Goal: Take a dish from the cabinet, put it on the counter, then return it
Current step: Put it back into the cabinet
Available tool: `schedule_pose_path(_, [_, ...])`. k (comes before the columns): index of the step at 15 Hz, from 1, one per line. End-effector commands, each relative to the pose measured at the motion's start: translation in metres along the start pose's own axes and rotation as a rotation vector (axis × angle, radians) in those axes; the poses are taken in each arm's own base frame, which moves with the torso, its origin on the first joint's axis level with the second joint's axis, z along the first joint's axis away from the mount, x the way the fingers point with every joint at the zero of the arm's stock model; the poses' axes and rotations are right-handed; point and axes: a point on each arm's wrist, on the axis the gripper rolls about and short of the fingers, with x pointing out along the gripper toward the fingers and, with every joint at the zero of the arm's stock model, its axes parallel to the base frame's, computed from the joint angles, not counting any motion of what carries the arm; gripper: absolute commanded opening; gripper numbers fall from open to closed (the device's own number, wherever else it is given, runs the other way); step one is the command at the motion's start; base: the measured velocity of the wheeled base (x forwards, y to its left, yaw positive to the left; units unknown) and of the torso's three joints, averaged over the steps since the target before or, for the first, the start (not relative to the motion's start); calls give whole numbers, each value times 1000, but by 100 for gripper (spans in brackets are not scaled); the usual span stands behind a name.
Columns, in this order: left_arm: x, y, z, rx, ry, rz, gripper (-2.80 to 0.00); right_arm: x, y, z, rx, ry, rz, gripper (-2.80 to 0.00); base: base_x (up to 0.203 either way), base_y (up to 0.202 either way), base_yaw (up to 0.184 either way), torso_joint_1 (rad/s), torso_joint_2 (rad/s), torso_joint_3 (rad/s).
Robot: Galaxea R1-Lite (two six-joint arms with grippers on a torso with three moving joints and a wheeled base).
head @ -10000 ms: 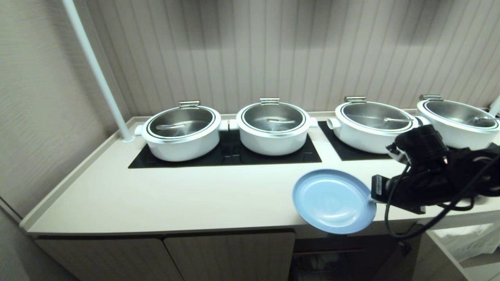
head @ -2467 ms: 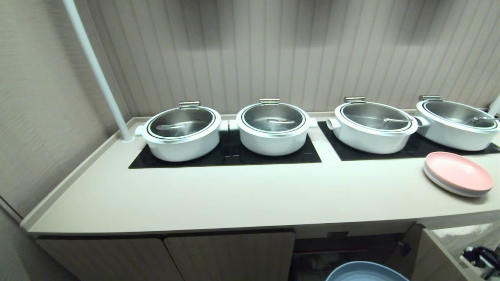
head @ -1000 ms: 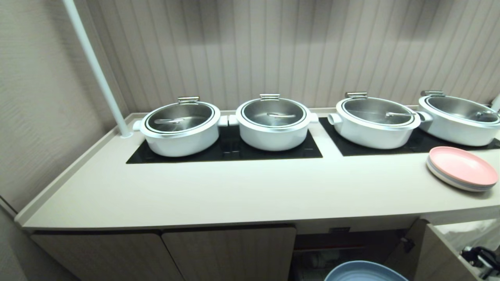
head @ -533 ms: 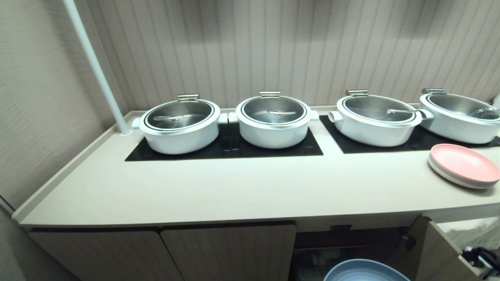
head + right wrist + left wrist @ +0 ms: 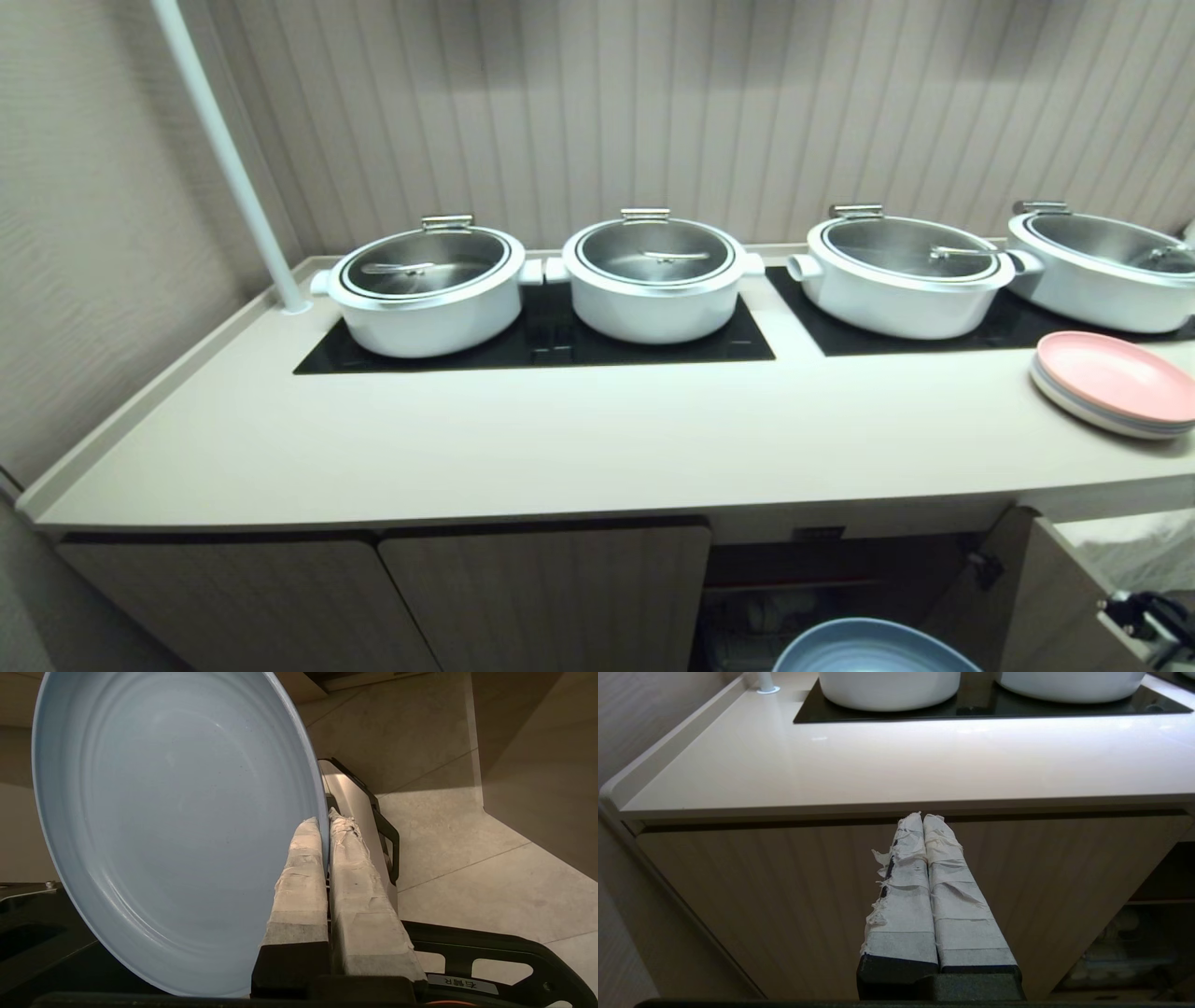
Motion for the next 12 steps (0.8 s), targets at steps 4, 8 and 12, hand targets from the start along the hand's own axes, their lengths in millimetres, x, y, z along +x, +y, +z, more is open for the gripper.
schedule_pose_path(4, [0,0,0,0,0,0,-280,0,0,0,3,1,1,-280,0,0,0,-144,309,158])
schedule_pose_path(8, [0,0,0,0,0,1,-280,1,0,1,3,2,0,-280,0,0,0,-146,315,168])
schedule_pose_path(12, [0,0,0,0,0,2,-280,1,1,1,15,-2,2,-280,0,0,0,-143,323,165])
